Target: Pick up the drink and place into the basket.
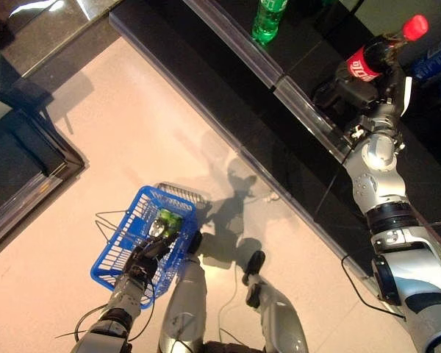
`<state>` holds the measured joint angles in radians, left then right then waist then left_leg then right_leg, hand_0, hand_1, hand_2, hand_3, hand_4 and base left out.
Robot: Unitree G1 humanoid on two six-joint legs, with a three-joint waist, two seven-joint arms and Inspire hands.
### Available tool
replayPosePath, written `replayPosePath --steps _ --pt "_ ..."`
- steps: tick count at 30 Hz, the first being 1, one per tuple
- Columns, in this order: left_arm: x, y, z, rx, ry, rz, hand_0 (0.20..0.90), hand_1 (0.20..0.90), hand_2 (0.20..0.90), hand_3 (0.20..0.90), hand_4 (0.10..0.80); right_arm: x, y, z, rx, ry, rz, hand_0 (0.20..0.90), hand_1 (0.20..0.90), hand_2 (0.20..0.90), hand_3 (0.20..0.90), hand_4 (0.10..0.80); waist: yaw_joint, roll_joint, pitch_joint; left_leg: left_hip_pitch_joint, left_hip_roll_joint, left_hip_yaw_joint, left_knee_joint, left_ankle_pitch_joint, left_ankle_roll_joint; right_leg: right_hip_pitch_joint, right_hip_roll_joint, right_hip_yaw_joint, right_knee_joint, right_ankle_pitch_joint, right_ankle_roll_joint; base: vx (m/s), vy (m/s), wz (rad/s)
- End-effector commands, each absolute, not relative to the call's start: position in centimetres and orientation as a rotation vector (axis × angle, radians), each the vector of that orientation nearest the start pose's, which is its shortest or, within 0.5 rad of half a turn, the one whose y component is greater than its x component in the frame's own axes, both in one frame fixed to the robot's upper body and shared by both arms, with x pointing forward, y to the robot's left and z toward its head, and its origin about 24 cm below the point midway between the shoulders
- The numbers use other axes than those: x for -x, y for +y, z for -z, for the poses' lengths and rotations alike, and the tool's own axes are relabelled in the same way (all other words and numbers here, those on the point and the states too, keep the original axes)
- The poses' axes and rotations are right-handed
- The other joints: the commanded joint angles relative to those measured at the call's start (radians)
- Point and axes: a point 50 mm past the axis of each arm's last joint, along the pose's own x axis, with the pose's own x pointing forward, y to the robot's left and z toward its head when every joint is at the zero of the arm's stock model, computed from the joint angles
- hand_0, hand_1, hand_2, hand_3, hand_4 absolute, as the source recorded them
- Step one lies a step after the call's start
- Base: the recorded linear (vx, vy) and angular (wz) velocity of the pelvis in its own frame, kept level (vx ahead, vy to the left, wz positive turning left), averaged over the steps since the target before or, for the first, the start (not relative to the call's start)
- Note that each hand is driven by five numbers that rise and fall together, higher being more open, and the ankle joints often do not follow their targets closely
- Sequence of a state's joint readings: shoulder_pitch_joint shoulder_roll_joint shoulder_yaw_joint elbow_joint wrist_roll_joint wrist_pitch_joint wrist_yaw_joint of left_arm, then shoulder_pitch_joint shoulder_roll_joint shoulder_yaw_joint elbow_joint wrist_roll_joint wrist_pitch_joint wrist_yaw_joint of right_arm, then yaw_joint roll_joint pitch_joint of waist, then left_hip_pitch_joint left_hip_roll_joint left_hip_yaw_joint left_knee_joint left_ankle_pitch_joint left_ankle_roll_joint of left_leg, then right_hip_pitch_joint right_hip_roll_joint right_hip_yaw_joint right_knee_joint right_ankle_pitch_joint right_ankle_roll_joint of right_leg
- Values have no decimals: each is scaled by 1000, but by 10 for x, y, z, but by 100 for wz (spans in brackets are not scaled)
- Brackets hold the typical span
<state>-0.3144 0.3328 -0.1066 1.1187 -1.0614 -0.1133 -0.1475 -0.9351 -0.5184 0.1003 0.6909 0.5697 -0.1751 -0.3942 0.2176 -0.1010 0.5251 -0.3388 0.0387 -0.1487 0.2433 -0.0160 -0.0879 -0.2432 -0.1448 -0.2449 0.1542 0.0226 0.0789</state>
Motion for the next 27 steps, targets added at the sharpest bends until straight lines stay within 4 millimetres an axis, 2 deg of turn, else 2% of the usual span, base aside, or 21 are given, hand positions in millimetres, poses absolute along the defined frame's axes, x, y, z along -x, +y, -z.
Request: replayPosePath --steps 1,16,27 --pt "-248 244 72 601 436 -201 300 300 300 200 100 -370 -243 -299 -77 -693 346 300 300 300 200 100 6 29 -54 23 -21 23 -33 2 74 25 -36 -38 76 -35 -2 0 0 0" --pt "-249 241 72 598 434 -193 300 300 300 200 100 -363 -238 -306 -46 -761 337 300 300 300 200 100 -4 29 -53 28 -19 29 -33 -2 73 29 -38 -33 72 -35 1 0 0 0" --pt "-247 243 73 609 423 -204 300 300 300 200 100 -350 -212 -310 -1 -843 201 300 300 300 200 100 -20 25 -60 47 -14 41 -57 4 74 37 -31 -27 57 -31 3 0 0 0"
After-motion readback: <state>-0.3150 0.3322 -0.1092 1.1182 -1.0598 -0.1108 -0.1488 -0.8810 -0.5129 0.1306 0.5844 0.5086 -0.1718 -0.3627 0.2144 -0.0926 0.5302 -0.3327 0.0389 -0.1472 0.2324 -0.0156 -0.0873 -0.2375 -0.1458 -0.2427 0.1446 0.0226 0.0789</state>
